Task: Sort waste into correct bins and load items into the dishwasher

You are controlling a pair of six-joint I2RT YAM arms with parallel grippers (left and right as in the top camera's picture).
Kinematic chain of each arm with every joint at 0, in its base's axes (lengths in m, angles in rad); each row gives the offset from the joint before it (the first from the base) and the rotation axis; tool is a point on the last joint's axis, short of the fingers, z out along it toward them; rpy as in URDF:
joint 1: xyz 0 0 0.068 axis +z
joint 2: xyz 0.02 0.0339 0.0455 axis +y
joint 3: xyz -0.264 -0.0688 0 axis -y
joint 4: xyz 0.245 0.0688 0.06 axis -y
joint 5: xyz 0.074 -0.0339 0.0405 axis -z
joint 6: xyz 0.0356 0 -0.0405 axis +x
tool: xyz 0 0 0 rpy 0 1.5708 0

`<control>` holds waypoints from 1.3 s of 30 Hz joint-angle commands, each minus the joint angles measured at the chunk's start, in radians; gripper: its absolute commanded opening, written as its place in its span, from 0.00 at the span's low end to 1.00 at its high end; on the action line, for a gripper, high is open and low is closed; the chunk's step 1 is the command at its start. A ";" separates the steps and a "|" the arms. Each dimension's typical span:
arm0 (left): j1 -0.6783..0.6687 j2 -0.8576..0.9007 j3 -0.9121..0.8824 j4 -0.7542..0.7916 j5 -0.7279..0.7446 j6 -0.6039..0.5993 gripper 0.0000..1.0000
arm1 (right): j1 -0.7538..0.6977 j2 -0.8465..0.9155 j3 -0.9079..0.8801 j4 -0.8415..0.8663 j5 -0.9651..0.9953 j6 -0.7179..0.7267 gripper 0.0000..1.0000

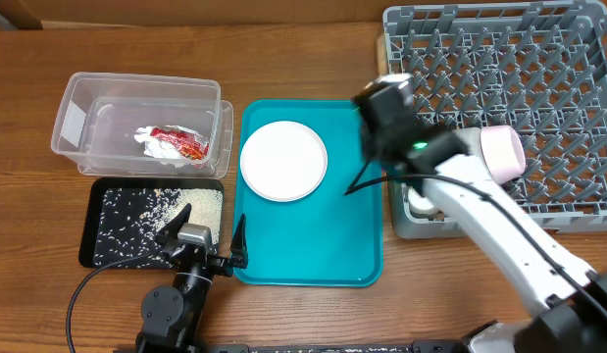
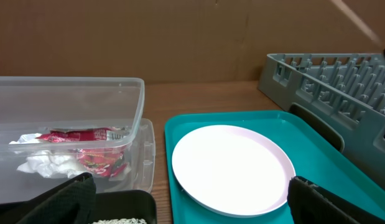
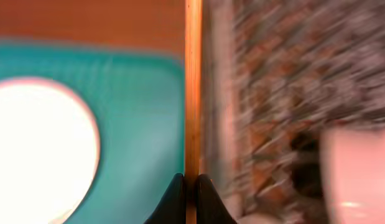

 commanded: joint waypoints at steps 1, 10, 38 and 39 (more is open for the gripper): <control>-0.003 -0.010 -0.005 0.002 0.008 -0.007 1.00 | -0.097 0.039 -0.021 0.035 0.081 -0.083 0.04; -0.003 -0.010 -0.005 0.002 0.008 -0.007 1.00 | -0.186 0.132 -0.016 0.055 -0.033 -0.220 0.14; -0.003 -0.010 -0.005 0.002 0.008 -0.007 1.00 | 0.059 0.399 -0.032 0.146 -0.511 0.470 0.43; -0.003 -0.010 -0.005 0.002 0.008 -0.007 1.00 | 0.060 0.410 -0.032 0.145 -0.515 0.469 0.38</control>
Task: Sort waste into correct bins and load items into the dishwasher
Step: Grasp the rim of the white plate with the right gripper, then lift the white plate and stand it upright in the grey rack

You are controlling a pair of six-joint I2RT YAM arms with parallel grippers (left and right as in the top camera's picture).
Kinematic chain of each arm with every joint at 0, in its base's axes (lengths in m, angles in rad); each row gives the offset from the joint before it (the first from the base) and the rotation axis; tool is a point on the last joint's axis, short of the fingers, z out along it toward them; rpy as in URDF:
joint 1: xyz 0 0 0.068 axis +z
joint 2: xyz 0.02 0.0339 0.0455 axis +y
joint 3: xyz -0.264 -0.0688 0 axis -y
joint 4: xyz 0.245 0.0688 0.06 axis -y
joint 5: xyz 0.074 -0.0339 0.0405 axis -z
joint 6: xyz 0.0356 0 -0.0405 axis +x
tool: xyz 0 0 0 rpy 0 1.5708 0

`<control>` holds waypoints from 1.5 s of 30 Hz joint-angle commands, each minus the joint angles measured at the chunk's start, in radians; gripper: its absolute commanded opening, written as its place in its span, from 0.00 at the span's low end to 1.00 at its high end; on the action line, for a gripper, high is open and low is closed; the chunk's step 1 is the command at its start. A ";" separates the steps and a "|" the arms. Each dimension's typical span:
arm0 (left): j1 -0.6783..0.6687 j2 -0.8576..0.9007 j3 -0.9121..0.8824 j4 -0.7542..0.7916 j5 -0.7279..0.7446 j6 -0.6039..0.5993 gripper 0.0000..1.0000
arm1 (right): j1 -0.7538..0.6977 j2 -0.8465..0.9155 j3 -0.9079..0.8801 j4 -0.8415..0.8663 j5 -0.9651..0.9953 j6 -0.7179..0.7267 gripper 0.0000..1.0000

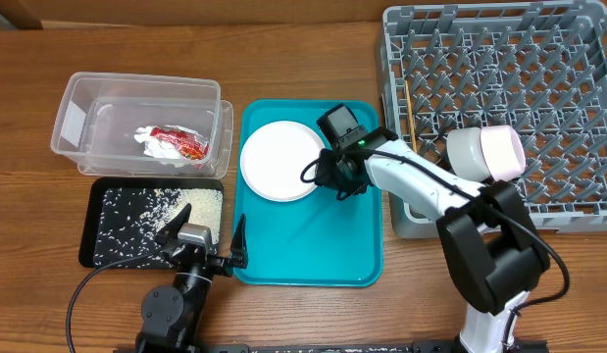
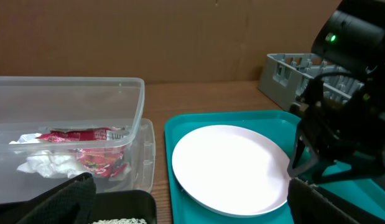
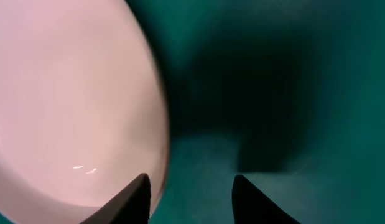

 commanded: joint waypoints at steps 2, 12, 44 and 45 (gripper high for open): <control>-0.003 -0.010 -0.005 0.002 0.008 -0.007 1.00 | 0.002 0.039 0.000 0.003 -0.013 0.061 0.33; -0.003 -0.010 -0.005 0.002 0.008 -0.007 1.00 | 0.003 0.039 0.000 0.005 -0.009 0.061 0.06; -0.004 -0.010 -0.005 0.002 0.008 -0.007 1.00 | -0.340 -0.419 0.110 -0.002 1.307 -0.428 0.04; -0.003 -0.010 -0.005 0.002 0.008 -0.007 1.00 | -0.357 -0.396 0.110 0.035 1.281 -0.477 0.04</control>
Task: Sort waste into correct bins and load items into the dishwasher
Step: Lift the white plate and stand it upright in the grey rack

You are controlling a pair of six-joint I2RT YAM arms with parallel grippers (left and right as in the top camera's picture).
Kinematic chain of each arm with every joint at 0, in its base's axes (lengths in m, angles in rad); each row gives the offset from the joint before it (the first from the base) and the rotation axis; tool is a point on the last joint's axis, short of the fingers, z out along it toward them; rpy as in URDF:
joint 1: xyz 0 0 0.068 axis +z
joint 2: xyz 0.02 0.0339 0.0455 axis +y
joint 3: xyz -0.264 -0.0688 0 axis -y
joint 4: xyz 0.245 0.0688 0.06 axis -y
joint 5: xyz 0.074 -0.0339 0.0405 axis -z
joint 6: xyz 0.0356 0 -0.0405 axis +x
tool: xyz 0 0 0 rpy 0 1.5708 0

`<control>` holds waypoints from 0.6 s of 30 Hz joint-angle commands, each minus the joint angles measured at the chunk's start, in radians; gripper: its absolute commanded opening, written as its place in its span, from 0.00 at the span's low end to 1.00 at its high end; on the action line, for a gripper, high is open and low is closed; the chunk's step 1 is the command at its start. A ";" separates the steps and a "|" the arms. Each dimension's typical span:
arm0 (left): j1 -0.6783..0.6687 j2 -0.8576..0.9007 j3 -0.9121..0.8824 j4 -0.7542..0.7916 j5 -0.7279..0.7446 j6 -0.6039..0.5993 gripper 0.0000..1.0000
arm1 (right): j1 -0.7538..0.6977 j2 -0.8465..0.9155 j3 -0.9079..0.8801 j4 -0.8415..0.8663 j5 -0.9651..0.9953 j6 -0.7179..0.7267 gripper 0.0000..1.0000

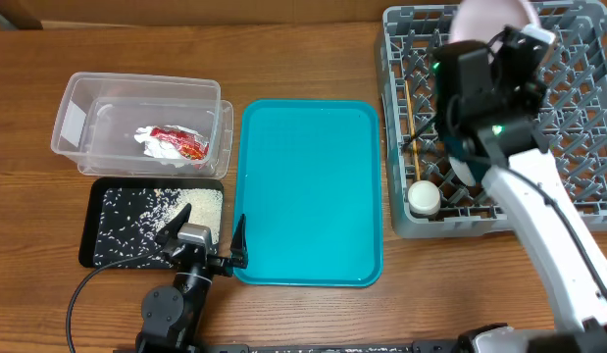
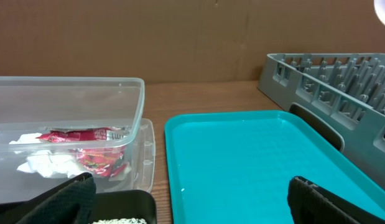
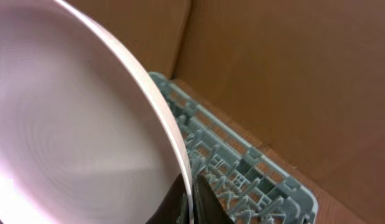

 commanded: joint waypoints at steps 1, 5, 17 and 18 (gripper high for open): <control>-0.003 -0.010 -0.005 0.001 0.008 -0.007 1.00 | -0.057 0.067 0.001 0.080 0.011 -0.135 0.04; -0.003 -0.010 -0.005 0.001 0.008 -0.007 1.00 | -0.075 0.148 0.001 0.205 -0.025 -0.243 0.04; -0.003 -0.010 -0.005 0.001 0.008 -0.007 1.00 | -0.064 0.312 0.001 0.303 -0.048 -0.320 0.04; -0.004 -0.010 -0.005 0.001 0.008 -0.007 1.00 | -0.064 0.315 0.001 0.303 -0.048 -0.320 0.06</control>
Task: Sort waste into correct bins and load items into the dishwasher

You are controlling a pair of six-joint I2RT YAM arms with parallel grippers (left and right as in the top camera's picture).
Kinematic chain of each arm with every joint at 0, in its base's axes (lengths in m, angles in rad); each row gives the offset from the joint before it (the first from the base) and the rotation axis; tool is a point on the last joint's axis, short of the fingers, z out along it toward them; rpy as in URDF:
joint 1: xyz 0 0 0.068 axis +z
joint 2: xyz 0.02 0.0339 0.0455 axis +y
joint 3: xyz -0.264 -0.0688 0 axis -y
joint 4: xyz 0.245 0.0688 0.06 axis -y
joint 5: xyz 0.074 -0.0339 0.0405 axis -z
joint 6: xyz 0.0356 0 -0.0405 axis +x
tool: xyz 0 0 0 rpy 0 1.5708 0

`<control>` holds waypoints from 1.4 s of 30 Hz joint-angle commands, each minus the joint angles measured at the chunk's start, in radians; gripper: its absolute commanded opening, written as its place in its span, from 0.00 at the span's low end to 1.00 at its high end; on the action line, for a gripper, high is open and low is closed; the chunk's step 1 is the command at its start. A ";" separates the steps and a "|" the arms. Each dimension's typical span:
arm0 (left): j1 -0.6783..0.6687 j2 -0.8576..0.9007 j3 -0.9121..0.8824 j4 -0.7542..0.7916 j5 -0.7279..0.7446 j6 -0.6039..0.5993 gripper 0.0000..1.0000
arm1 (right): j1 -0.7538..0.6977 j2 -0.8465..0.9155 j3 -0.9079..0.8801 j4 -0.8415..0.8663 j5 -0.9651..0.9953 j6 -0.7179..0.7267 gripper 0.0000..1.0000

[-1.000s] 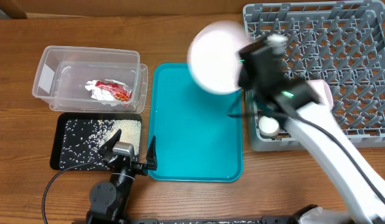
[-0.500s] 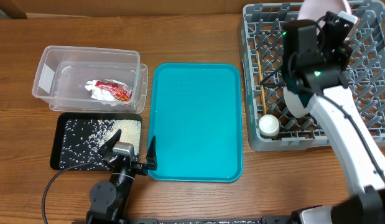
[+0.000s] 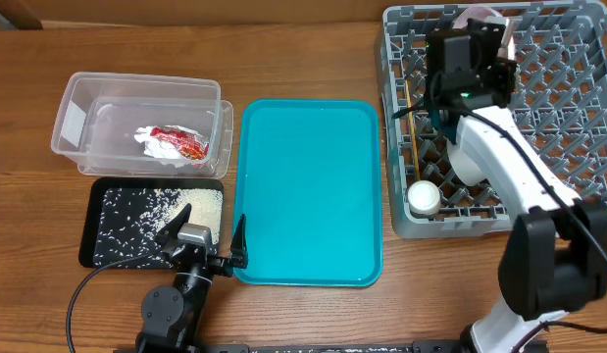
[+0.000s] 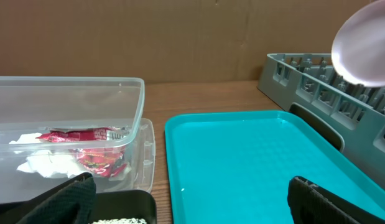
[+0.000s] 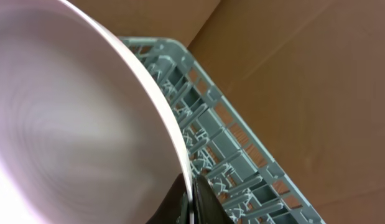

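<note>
My right gripper (image 5: 191, 200) is shut on the rim of a white plate (image 5: 74, 124), held on edge over the back left part of the grey dish rack (image 3: 563, 118). From overhead the plate (image 3: 481, 14) shows as a thin rim beyond the right gripper (image 3: 478, 34). In the left wrist view the plate (image 4: 364, 52) hangs above the rack (image 4: 316, 84). The teal tray (image 3: 308, 191) is bare. My left gripper (image 4: 191, 205) rests open at the tray's front left corner, holding nothing.
A clear bin (image 3: 141, 123) with a red wrapper (image 3: 176, 143) stands at the left. In front of it is a black tray of rice (image 3: 151, 221). The rack holds a wooden chopstick (image 3: 405, 103), a pale cup (image 3: 470, 165) and a small white round piece (image 3: 424, 198).
The plate in my right gripper has come down and now stands closer to the rack's back left tines. My left arm has not moved.
My right gripper held a chopstick by the rack while the plate lay on the tray. Then the chopstick stood in the rack and the gripper was open at the plate's right rim. Then the plate was gripped above the rack, now lower, and the tray is bare.
</note>
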 commanded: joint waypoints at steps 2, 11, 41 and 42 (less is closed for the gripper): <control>-0.003 -0.010 -0.005 0.001 0.008 -0.007 1.00 | 0.008 0.004 0.006 0.008 0.010 -0.013 0.29; -0.003 -0.010 -0.005 0.001 0.008 -0.007 1.00 | 0.154 -0.155 0.008 -0.056 -0.036 -0.025 0.65; -0.003 -0.010 -0.005 0.001 0.008 -0.007 1.00 | 0.709 -0.934 0.004 -0.591 -0.710 0.204 1.00; -0.003 -0.010 -0.005 0.001 0.008 -0.007 1.00 | 0.694 -0.956 0.000 -0.586 -0.694 0.204 1.00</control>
